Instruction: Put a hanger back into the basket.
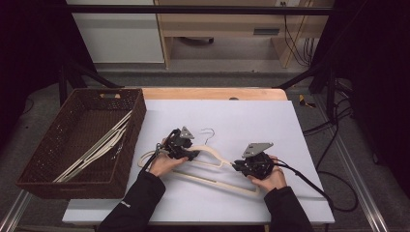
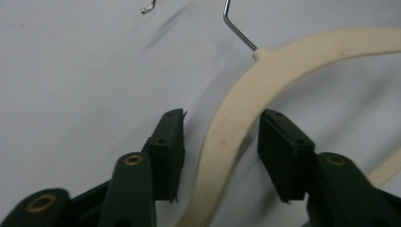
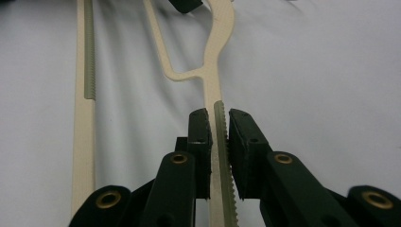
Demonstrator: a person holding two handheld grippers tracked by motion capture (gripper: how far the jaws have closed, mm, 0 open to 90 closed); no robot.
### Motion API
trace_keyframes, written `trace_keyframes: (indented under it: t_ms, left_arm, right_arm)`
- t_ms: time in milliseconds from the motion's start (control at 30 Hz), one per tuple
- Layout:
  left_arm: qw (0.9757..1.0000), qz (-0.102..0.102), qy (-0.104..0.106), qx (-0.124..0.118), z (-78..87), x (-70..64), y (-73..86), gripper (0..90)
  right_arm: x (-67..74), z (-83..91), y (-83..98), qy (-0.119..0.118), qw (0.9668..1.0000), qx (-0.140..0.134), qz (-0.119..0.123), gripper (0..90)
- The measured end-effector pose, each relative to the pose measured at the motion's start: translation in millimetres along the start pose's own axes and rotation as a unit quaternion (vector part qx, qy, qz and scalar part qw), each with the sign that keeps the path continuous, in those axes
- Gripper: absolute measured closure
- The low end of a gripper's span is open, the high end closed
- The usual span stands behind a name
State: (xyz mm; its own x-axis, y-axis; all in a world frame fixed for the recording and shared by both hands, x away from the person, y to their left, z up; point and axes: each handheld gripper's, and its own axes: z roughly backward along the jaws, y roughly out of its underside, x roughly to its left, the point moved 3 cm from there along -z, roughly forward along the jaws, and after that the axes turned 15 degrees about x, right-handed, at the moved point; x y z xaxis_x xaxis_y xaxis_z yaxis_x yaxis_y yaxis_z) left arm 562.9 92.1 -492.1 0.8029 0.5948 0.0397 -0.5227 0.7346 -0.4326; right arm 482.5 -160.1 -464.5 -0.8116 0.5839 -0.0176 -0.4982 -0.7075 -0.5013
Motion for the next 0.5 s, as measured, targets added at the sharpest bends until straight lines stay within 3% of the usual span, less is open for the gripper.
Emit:
trace_keyframes:
  t_ms: [67,200,333,500]
  left_arm:
    - [1.0000,-0.002,0.001,0.003,1.4,0.3,0.2,63.2]
    - [0.9998,-0.017,-0.002,0.008,5.7,-0.1,2.3,67.1]
    - [0.9989,-0.041,-0.024,0.004,16.7,-5.5,3.8,69.4]
    - [0.9950,-0.081,-0.058,0.000,33.9,-18.4,8.8,72.6]
  right_arm:
    - [0.1,1.0,-0.1,0.002,1.0000,-0.001,0.002,79.8]
    - [0.8,1.6,0.0,0.000,1.0000,-0.003,0.002,79.7]
    - [0.9,0.2,1.0,-0.002,1.0000,0.002,-0.004,79.7]
    - [-0.7,-1.9,5.4,-0.010,0.9998,-0.003,-0.018,78.8]
